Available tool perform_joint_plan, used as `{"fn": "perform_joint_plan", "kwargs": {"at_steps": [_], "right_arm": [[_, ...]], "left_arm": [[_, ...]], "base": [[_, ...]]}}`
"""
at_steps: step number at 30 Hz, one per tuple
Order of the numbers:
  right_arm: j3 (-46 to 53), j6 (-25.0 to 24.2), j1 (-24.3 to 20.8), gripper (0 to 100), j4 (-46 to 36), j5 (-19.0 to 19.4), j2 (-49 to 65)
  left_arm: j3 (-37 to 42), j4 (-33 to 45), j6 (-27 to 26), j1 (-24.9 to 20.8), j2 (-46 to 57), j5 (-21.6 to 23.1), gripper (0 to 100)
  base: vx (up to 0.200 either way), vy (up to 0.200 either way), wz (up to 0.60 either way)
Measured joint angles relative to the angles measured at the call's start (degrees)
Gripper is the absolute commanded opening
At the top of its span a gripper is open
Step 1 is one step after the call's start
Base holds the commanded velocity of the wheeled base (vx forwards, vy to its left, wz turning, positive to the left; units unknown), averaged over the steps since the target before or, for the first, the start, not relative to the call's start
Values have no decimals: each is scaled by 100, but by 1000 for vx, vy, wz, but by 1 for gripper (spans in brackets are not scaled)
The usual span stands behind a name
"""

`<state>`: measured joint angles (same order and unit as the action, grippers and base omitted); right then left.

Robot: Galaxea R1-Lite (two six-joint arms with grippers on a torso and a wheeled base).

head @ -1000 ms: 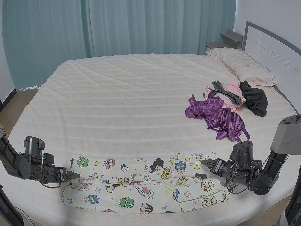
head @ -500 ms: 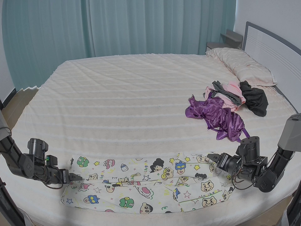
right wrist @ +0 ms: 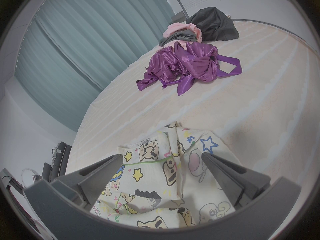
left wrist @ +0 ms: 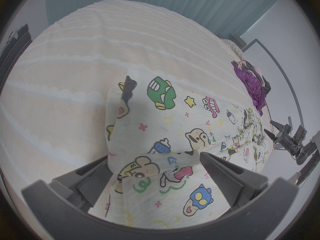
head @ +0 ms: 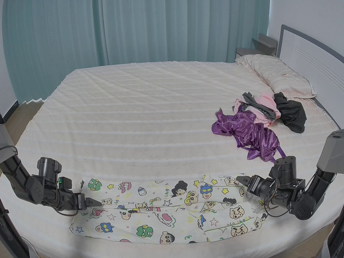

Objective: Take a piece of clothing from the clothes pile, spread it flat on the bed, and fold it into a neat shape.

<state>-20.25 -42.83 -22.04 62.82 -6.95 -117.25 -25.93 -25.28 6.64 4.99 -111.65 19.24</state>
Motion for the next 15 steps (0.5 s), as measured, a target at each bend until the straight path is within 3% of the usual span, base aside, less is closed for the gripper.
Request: {"fn": "perform_joint_plan", "kwargs": {"at_steps": [6,7,15], "right_arm": [[5,-6,-9,100,-1,0,0],[5,-6,-11,100,0,0,-1],[2,-15,-17,100,-1,4,-12]], "left_arm": [[-61,-9,44,-140,-133,0,100],[-67,-9,41,-151,-155,-2,0],[-4,5,85,-160,-141,-9,0]], "base": [[0,0,0],[0,0,0],[0,0,0]]}}
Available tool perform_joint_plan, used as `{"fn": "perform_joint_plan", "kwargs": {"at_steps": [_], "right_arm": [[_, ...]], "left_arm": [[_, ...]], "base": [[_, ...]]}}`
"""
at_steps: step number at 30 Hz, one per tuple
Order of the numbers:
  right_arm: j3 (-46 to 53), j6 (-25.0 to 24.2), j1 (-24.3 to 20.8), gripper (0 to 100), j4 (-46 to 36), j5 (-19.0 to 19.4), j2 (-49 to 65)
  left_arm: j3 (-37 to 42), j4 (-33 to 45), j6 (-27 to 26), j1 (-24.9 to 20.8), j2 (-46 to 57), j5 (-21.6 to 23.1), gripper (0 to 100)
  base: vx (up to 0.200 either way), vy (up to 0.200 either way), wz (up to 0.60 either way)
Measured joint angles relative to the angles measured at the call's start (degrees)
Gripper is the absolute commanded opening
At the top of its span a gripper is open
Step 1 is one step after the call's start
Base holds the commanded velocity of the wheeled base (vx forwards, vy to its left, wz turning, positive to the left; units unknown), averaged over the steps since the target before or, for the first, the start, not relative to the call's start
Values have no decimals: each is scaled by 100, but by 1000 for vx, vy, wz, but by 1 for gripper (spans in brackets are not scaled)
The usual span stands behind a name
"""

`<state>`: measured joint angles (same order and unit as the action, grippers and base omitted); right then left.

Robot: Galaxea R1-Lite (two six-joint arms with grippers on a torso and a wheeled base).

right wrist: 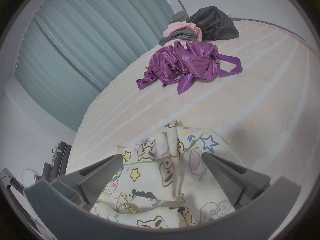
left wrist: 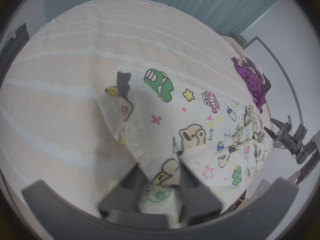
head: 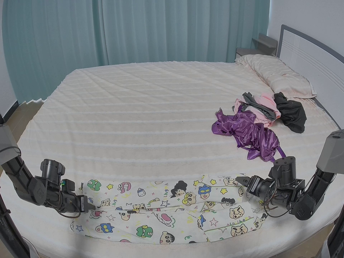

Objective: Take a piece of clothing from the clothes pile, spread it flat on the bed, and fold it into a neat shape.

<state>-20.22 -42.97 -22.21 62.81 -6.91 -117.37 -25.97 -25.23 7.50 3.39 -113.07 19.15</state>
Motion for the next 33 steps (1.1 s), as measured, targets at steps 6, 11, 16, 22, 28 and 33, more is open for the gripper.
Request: {"fn": "perform_joint_plan", "kwargs": {"at_steps": [6,11,16,22,28,33], "right_arm": [[0,0,-2,100,1,0,0],[0,0,9,100,0,-1,6],[0,0,28,100,0,-1,39],[0,0,35,100,0,-4,61],[0,0,44,100,0,-4,65],[-2,0,55,100,1,-4,65]], "left_arm": [[128,28,76,0,284,-38,0],[157,52,169,18,510,-90,0],[168,74,169,145,664,-196,0],[130,299,123,405,830,-235,0],[-22,688,-156,895,992,-244,0],[-243,1276,-472,1430,1139,-240,0]], "base": [[0,0,0],[0,0,0],[0,0,0],[0,0,0],[0,0,0],[0,0,0]]}}
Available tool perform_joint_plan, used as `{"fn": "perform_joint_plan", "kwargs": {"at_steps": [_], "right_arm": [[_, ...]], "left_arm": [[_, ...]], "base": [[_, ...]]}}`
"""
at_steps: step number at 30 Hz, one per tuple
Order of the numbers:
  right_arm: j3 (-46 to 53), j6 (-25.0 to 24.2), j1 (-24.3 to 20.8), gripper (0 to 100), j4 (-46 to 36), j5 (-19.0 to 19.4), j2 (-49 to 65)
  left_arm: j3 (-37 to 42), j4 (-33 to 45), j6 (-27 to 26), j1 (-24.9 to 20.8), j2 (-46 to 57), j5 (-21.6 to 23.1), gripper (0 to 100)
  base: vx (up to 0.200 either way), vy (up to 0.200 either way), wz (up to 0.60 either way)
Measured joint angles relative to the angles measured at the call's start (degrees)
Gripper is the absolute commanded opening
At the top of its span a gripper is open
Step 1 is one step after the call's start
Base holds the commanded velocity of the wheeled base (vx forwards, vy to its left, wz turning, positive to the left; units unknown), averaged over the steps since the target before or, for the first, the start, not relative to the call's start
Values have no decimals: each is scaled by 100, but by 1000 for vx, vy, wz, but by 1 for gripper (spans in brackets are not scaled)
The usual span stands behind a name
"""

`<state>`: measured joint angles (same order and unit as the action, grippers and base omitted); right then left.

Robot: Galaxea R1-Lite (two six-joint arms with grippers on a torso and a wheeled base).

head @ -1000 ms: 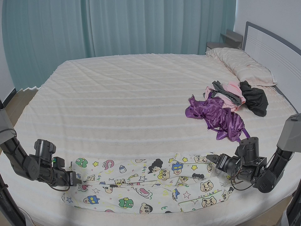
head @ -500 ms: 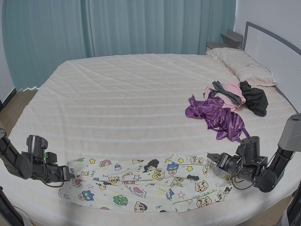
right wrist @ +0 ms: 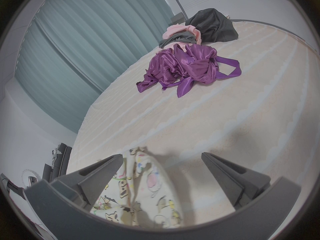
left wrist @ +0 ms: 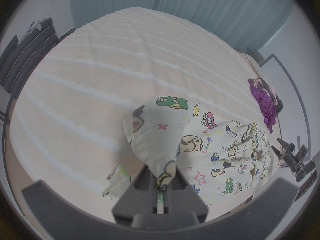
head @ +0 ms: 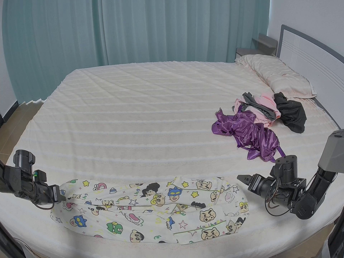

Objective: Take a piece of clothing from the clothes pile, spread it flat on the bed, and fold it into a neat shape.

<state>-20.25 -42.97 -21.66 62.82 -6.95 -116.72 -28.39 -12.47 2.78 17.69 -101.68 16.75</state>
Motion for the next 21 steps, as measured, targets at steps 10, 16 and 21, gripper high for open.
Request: {"fn": "perform_joint_plan", "kwargs": {"at_steps": [10,16,21], "right_arm": [[-33,4,155,100,0,22,-6],[-44,13,224,100,5,24,-1],[-44,20,240,100,7,17,2]], "left_arm": [[-564,859,-600,1130,341,49,0],[-848,1679,-606,1180,769,-15,0],[-1006,2063,-354,592,1125,-296,0]], "base": [[0,0,0],[0,0,0],[0,0,0]]}}
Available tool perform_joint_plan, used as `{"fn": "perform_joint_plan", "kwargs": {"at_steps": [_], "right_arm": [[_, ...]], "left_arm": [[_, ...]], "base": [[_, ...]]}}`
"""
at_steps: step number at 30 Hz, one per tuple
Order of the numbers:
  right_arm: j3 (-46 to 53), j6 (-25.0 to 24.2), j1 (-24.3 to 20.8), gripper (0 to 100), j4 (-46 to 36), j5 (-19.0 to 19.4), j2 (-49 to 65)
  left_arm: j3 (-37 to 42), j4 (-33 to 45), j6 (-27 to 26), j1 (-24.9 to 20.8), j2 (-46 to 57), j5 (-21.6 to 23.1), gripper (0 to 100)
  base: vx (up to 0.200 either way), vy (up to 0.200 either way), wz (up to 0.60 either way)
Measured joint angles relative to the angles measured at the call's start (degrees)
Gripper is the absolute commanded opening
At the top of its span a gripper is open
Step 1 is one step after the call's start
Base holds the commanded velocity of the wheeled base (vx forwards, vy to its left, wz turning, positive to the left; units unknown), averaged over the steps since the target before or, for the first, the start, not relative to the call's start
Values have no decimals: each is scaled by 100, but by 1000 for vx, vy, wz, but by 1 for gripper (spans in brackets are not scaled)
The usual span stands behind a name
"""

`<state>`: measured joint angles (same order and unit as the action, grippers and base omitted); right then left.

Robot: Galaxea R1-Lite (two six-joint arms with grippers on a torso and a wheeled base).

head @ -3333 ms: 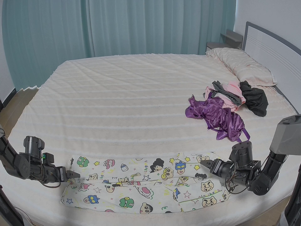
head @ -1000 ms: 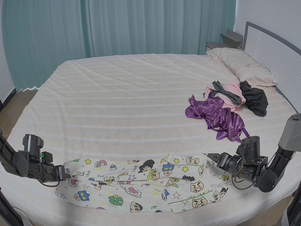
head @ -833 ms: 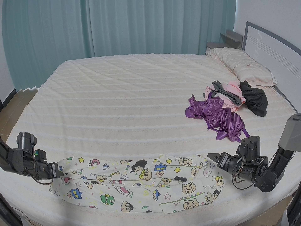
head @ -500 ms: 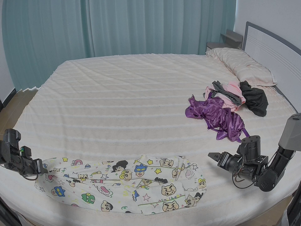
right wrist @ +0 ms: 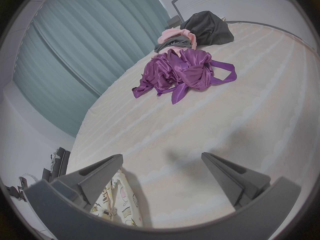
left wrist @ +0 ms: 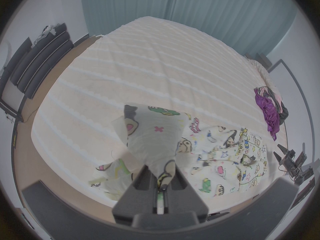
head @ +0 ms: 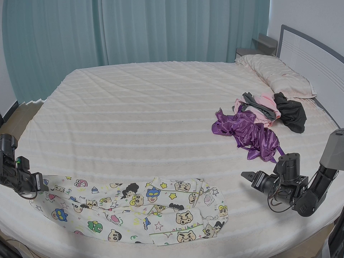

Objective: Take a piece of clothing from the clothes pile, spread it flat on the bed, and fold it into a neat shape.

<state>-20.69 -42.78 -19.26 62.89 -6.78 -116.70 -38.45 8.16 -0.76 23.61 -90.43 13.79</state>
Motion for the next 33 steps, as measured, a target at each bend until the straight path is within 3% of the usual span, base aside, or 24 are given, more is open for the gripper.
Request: {"fn": "perform_joint_plan", "kwargs": {"at_steps": [12,21,25,33], "right_arm": [[7,6,-16,100,6,-13,9],[11,11,-22,100,9,-22,24],[11,13,-28,100,11,-26,35],[18,27,-46,100,13,-33,60]], "left_arm": [[-358,233,2265,-3166,358,-1490,0],[-1373,552,3767,-5611,-213,-2437,0],[-2343,1031,4219,-6371,-640,-2632,0],[-3764,1603,4586,-7273,-1280,-2786,0]], "base": [[0,0,0],[0,0,0],[0,0,0],[0,0,0]]}}
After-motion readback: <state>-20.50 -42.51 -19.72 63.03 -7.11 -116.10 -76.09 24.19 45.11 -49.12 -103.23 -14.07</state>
